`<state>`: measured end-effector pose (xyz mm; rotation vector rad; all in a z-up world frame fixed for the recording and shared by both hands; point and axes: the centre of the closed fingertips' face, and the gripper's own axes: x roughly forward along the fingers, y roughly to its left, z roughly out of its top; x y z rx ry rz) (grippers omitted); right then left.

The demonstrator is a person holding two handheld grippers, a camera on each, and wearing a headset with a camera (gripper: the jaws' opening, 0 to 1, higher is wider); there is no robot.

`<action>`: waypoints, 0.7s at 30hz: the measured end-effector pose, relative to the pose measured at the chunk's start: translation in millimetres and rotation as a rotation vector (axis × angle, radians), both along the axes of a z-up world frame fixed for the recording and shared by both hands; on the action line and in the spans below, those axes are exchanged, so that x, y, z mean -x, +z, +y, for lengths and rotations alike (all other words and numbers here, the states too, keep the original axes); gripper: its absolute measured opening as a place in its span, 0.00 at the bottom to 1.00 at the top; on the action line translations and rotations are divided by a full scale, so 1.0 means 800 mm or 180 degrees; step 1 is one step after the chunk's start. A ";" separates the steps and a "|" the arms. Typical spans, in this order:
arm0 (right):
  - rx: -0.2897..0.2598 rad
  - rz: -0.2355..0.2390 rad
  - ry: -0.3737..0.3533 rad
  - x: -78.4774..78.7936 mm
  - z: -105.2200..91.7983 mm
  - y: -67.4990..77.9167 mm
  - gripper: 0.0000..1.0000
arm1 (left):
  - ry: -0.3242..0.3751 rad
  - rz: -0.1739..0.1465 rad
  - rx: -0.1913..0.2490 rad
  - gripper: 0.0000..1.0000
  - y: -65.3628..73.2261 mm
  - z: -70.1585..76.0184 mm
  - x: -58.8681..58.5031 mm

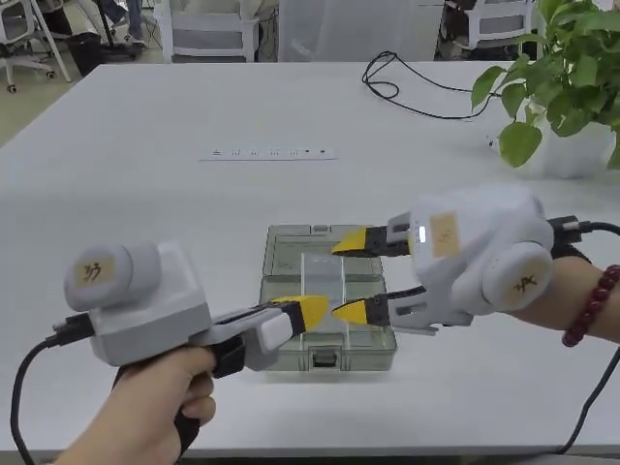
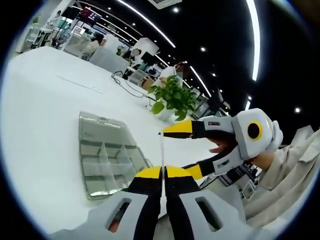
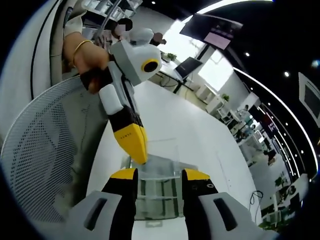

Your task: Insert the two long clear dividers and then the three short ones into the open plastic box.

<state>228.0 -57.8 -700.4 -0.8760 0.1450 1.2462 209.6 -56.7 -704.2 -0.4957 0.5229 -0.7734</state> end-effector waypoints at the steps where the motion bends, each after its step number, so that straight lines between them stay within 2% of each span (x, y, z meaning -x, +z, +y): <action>1: -0.0016 0.0010 -0.0006 0.000 0.000 0.001 0.36 | -0.0027 -0.0071 -0.0146 0.00 -0.003 0.004 -0.001; 3: -0.0094 0.0109 -0.0040 -0.001 -0.001 0.005 0.36 | -0.0063 -0.0176 -0.0337 0.00 -0.007 0.010 -0.003; 6: -0.0182 0.0242 -0.0055 0.000 -0.002 0.008 0.36 | -0.0131 -0.0268 -0.0468 0.00 -0.011 0.013 -0.003; 11: -0.0289 0.0463 0.0011 0.008 0.002 0.014 0.35 | -0.0326 -0.0578 -0.0907 0.00 -0.019 0.018 -0.001; 14: -0.0316 0.0624 0.0096 0.015 0.005 0.015 0.33 | -0.0416 -0.0712 -0.1043 0.00 -0.018 0.017 -0.002; 16: -0.0311 0.0699 0.0173 0.020 0.006 0.015 0.32 | -0.0534 -0.0838 -0.1158 0.00 -0.017 0.014 0.000; 21: -0.0297 0.0798 0.0282 0.025 0.008 0.017 0.31 | -0.0808 -0.1080 -0.1430 0.00 -0.018 0.008 0.005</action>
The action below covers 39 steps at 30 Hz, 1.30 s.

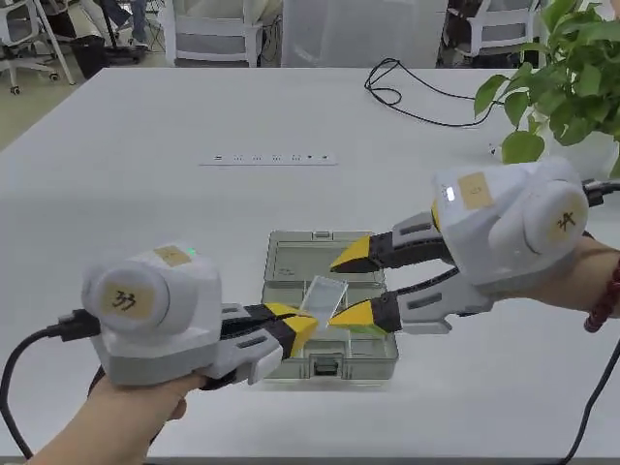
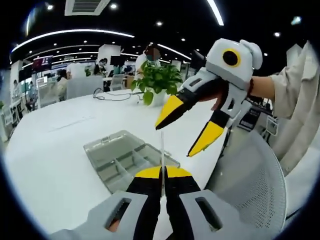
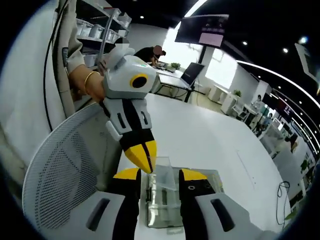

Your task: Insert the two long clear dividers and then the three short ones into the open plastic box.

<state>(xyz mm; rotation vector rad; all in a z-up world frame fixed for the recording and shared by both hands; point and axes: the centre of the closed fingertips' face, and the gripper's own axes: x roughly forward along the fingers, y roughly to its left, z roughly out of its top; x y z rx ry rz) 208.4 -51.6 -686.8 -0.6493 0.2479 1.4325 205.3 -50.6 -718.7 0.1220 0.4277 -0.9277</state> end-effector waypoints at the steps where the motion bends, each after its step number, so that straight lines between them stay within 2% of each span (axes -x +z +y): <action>1: 0.0016 0.0018 0.0030 0.001 0.000 0.000 0.31 | -0.0045 -0.0004 -0.0012 0.00 0.000 -0.002 0.002; 3: 0.0055 -0.0001 0.0108 0.003 0.000 -0.001 0.30 | -0.0149 -0.0073 -0.0053 0.00 0.002 -0.006 0.005; 5: 0.0095 0.0076 0.0206 0.009 0.000 -0.003 0.29 | -0.0237 -0.0124 -0.0132 0.00 0.001 -0.008 0.007; 6: 0.0097 0.0073 0.0229 0.010 0.000 -0.003 0.28 | -0.0310 -0.0194 -0.0204 0.00 0.001 -0.009 0.009; 8: 0.0113 0.0113 0.0318 0.015 0.001 -0.003 0.27 | -0.0391 -0.0243 -0.0252 0.00 0.001 -0.011 0.011; 14: 0.0160 0.0258 0.0535 0.034 0.001 -0.007 0.22 | -0.0641 -0.0371 -0.0330 0.00 0.002 -0.017 0.019; 20: 0.0182 0.0336 0.0627 0.037 -0.002 -0.011 0.16 | -0.0834 -0.0486 -0.0344 0.00 0.007 -0.021 0.028; 24: 0.0151 0.0423 0.0705 0.048 -0.002 -0.008 0.12 | -0.0945 -0.0509 -0.0324 0.00 0.009 -0.024 0.034; 30: 0.0159 0.0452 0.0770 0.058 -0.003 -0.006 0.04 | -0.1062 -0.0544 -0.0274 0.00 0.013 -0.029 0.043; 39: 0.0148 0.0518 0.0854 0.068 -0.006 0.000 0.02 | -0.1169 -0.0587 -0.0185 0.00 0.018 -0.034 0.050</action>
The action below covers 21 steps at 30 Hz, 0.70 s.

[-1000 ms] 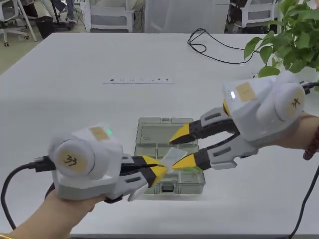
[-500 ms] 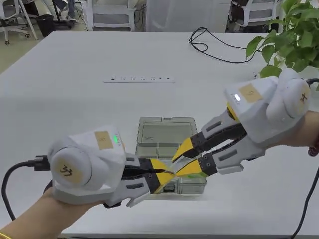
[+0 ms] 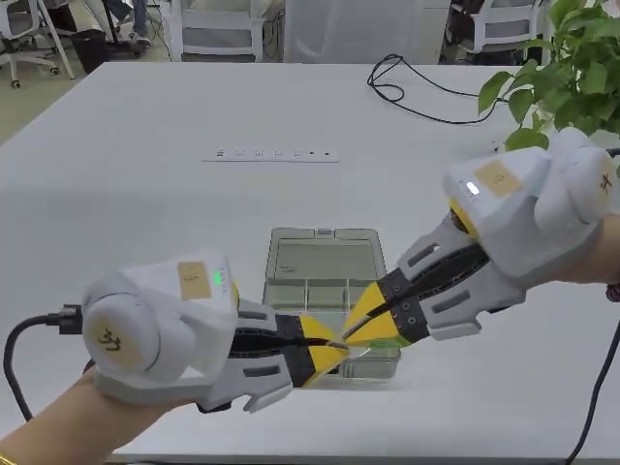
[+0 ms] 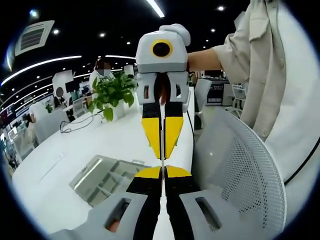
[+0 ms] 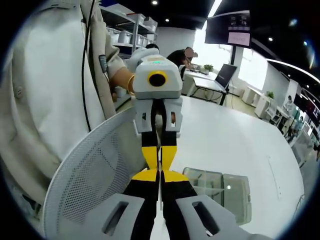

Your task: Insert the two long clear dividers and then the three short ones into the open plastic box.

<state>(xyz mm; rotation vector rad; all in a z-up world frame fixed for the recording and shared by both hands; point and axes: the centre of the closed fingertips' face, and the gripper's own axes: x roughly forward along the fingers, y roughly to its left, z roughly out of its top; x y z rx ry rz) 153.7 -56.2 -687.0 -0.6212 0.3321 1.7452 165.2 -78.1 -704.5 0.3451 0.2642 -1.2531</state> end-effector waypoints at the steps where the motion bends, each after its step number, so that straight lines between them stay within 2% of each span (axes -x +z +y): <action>1: 0.0002 0.0000 -0.0003 0.000 0.000 0.000 0.02 | 0.0000 -0.0003 0.0007 0.00 0.000 0.000 0.000; 11: 0.0176 -0.0042 -0.0036 -0.006 -0.004 -0.002 0.02 | 0.0120 -0.0065 0.0061 0.00 -0.001 0.000 -0.005; 15: 0.0251 -0.0065 -0.0066 -0.015 -0.006 -0.001 0.02 | 0.0221 -0.0070 0.0107 0.08 -0.002 0.003 -0.010; 21: 0.0441 -0.0144 -0.0172 -0.038 -0.013 -0.003 0.02 | 0.0386 -0.0009 0.0226 0.17 -0.005 0.009 -0.017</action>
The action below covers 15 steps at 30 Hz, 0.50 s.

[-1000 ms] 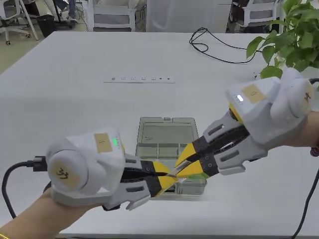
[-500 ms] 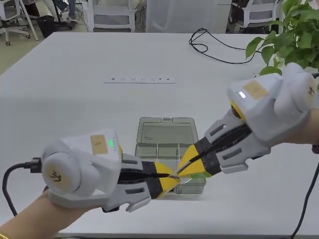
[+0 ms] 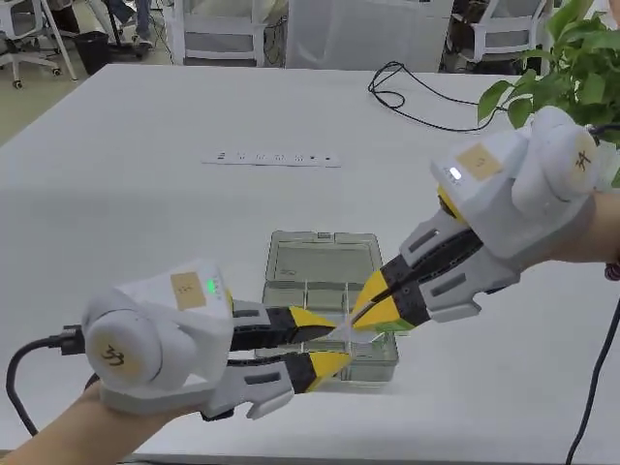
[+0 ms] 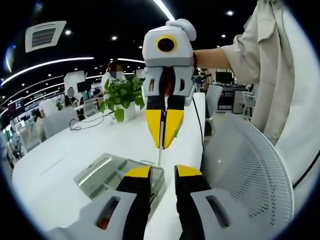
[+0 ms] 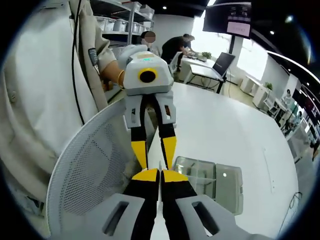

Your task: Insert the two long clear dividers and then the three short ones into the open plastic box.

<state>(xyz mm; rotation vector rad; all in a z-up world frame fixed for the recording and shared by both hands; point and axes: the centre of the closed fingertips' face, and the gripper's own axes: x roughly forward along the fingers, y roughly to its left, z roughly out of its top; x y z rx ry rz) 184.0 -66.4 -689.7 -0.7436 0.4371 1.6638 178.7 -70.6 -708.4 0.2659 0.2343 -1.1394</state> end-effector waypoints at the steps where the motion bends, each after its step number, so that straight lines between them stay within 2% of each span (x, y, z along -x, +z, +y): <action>1: 0.0030 -0.0013 -0.0034 -0.004 -0.001 0.000 0.02 | 0.0034 0.0015 0.0015 0.19 0.000 0.001 -0.001; 4: 0.0177 -0.0087 -0.0100 -0.019 -0.005 -0.005 0.02 | 0.0112 0.0025 0.0057 0.23 -0.001 0.006 -0.006; 7: 0.0289 -0.0065 -0.0187 -0.028 -0.007 -0.009 0.02 | 0.0215 0.0076 0.0191 0.27 0.003 0.010 -0.011; 10: 0.0424 -0.0096 -0.0242 -0.043 -0.010 -0.016 0.02 | 0.0292 0.0093 0.0240 0.31 0.005 0.014 -0.015; 14: 0.0575 -0.0099 -0.0313 -0.050 -0.010 -0.023 0.02 | 0.0411 0.0131 0.0309 0.38 0.005 0.020 -0.021; 15: 0.0669 -0.0072 -0.0383 -0.052 -0.013 -0.027 0.02 | 0.0444 0.0141 0.0318 0.39 0.004 0.022 -0.022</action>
